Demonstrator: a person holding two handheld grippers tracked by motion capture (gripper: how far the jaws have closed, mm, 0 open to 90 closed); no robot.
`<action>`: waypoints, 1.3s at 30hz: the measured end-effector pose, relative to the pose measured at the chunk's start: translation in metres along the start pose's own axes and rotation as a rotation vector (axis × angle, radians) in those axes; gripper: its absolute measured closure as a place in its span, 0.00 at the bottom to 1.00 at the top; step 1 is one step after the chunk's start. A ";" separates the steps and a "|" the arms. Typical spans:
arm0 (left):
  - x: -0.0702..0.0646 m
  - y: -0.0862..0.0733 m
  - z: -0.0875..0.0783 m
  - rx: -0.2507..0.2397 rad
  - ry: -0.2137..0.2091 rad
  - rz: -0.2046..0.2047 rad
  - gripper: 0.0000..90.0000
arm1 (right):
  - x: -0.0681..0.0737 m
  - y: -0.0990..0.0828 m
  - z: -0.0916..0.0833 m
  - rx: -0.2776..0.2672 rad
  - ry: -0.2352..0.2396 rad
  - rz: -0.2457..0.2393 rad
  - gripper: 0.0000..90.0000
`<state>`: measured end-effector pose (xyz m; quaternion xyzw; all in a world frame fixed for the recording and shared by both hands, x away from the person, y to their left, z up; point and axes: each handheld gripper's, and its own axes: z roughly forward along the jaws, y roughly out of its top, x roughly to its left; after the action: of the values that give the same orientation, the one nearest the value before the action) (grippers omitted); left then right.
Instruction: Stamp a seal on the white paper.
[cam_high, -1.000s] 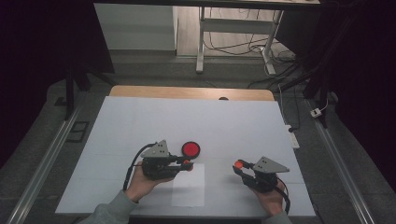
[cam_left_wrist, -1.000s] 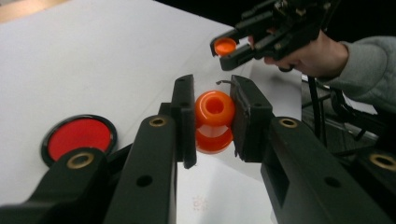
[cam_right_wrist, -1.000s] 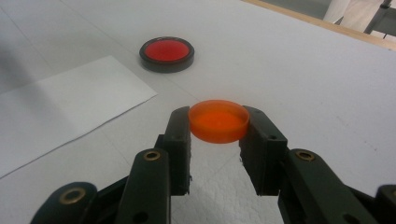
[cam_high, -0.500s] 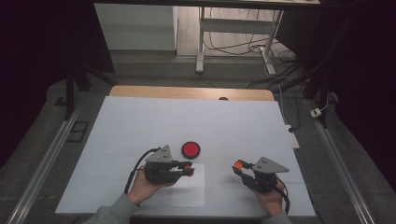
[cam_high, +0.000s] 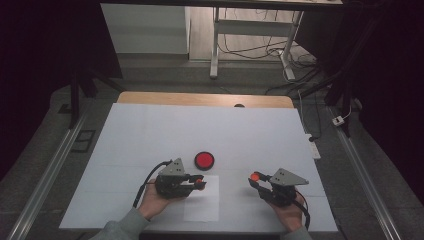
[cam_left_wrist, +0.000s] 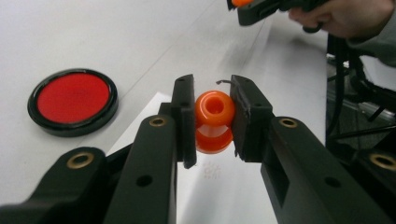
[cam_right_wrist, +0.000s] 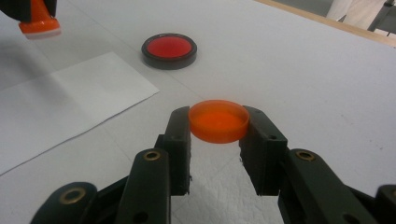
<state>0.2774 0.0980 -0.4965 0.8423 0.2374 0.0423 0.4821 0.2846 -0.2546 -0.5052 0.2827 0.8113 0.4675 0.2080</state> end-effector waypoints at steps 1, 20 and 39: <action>0.000 -0.001 0.001 0.010 0.007 0.006 0.80 | 0.000 0.000 0.000 -0.005 0.002 0.003 0.71; 0.002 -0.012 0.020 0.096 0.042 -0.005 0.80 | 0.000 0.000 0.001 0.006 0.004 -0.009 0.71; 0.003 -0.015 0.032 0.161 0.068 0.013 0.80 | 0.001 -0.001 0.002 0.006 0.009 -0.006 0.71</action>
<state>0.2839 0.0800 -0.5270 0.8778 0.2511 0.0548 0.4042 0.2848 -0.2532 -0.5067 0.2786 0.8145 0.4658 0.2049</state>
